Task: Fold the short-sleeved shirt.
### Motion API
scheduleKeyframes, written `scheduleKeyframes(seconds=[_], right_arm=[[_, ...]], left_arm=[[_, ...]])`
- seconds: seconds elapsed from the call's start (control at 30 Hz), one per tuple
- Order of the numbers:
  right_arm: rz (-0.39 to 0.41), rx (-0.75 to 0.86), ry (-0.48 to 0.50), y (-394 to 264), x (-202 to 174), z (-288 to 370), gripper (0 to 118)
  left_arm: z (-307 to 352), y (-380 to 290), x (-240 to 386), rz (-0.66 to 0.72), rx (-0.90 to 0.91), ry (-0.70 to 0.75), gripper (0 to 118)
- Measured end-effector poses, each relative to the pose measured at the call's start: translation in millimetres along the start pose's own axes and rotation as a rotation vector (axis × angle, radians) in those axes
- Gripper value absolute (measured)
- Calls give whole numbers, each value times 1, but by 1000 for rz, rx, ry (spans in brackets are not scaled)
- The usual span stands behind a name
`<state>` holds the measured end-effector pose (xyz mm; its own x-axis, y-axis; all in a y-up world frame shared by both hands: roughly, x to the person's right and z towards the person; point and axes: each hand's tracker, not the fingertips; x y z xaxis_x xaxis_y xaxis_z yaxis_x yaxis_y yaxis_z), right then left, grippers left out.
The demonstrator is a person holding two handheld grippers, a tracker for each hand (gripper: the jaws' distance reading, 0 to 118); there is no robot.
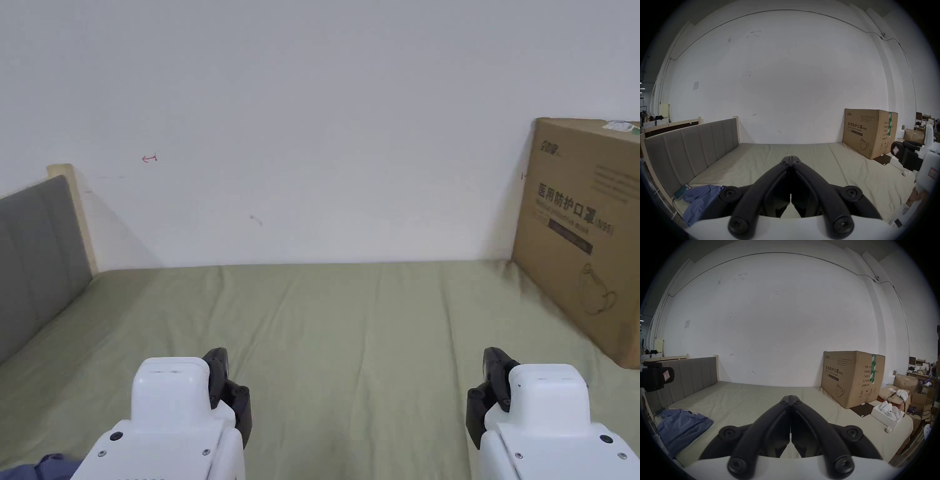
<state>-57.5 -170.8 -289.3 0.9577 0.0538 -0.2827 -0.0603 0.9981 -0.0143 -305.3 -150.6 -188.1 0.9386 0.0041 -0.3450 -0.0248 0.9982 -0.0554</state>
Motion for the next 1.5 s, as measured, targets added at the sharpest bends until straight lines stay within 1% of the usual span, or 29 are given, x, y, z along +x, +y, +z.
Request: scheduleKeyframes(seconds=[0.1, 0.17, 0.2, 0.3, 0.43, 0.57, 0.7, 0.83, 0.93, 1.0, 1.1, 1.13, 1.2, 1.27, 1.3, 1.33, 1.37, 1.4, 1.43, 1.47, 1.5], right_arm=[[-8, -1, 23, 5, -9, -6, 0], [-30, -2, 75, 8, -21, -11, 0], [-22, -7, 104, 8, -28, -13, 0], [4, -13, 211, 9, -63, -20, 0], [-27, -48, 400, 8, -113, -27, 0], [-8, -79, 575, 7, -163, -23, 0], [-18, -131, 682, 0, -191, -20, 0], [20, -143, 693, -7, -200, -17, 0], [68, -150, 700, -13, -201, -17, 0], [80, -166, 692, -17, -201, -19, 0], [60, -218, 691, -24, -198, -26, 0], [58, -227, 689, -27, -197, -27, 0], [84, -239, 668, -32, -196, -30, 0], [100, -255, 657, -37, -193, -34, 0], [101, -265, 652, -40, -192, -37, 0], [101, -280, 645, -42, -191, -39, 0], [97, -292, 639, -44, -190, -42, 0], [94, -301, 631, -46, -189, -44, 0], [94, -310, 624, -48, -187, -46, 0], [95, -316, 618, -49, -186, -47, 0], [96, -320, 611, -50, -185, -48, 0]], left_arm=[[6, 4, -16, 21, -2, 5, 0], [14, 7, -31, 29, 3, 67, 0], [18, 8, -39, 27, 4, 97, 0], [37, 9, -69, 10, 2, 209, 0], [66, 10, -100, -20, -16, 358, 0], [95, 10, -123, -49, -37, 514, 0], [108, 9, -139, -4, -65, 556, 0], [94, 0, -148, 12, -125, 562, 0], [56, -16, -172, 106, -221, 483, 0], [17, -38, -195, 177, -315, 451, 0], [-51, -94, -229, 205, -542, 448, 0], [-62, -110, -236, 227, -568, 443, 0], [-85, -140, -246, 298, -688, 445, 0], [-94, -161, -249, 323, -711, 441, 0], [-96, -167, -248, 310, -718, 461, 12], [-97, -173, -245, 278, -726, 463, 26], [-99, -177, -244, 261, -743, 462, 35], [-103, -180, -245, 234, -779, 446, 35], [-106, -182, -246, 245, -793, 424, 69], [-107, -185, -248, 267, -804, 423, 107], [-108, -186, -249, 275, -802, 414, 118]])
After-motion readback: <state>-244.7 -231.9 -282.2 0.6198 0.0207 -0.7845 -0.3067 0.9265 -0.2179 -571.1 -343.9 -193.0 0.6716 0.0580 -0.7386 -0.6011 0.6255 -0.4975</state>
